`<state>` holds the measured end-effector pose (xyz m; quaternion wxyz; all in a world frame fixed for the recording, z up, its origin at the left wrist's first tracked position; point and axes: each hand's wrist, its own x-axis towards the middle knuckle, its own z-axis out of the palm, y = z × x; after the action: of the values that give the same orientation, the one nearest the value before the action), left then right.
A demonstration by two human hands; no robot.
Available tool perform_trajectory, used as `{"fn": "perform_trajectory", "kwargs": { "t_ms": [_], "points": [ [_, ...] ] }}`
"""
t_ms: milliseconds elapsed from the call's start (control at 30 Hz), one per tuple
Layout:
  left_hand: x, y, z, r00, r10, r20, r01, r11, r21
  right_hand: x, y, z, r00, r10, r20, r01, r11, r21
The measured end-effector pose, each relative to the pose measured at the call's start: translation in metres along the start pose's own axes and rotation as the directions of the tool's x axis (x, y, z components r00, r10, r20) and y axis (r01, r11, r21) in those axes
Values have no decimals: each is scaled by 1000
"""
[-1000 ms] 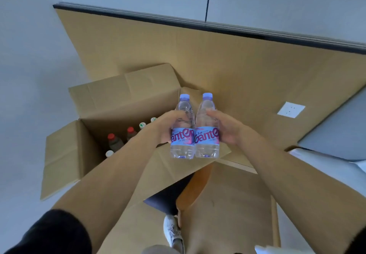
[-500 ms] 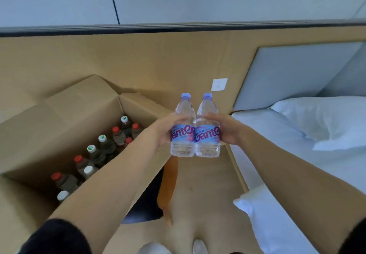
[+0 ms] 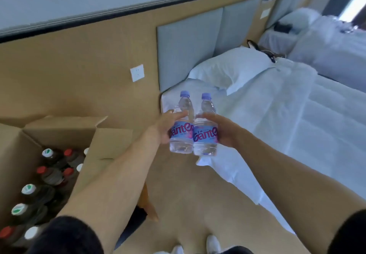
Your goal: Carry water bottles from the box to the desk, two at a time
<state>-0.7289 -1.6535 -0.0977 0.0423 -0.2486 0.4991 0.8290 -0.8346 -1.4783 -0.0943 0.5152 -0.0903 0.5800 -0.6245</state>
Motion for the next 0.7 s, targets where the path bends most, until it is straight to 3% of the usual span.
{"fn": "perform_trajectory", "kwargs": {
  "t_ms": [333,467,700],
  "points": [
    [24,-48,153,959,-86,269,21,971,236,-140,37,-104,936,-117,-332,167,978,127],
    [18,-83,242,895,-190,404,38,934,355,-221,66,-150,861,-155,-485,258,954,153],
    [-32,-179,409,765,-301,569,-2,882,471,-393,138,-214,635,-106,-765,358,918,170]
  ]
}}
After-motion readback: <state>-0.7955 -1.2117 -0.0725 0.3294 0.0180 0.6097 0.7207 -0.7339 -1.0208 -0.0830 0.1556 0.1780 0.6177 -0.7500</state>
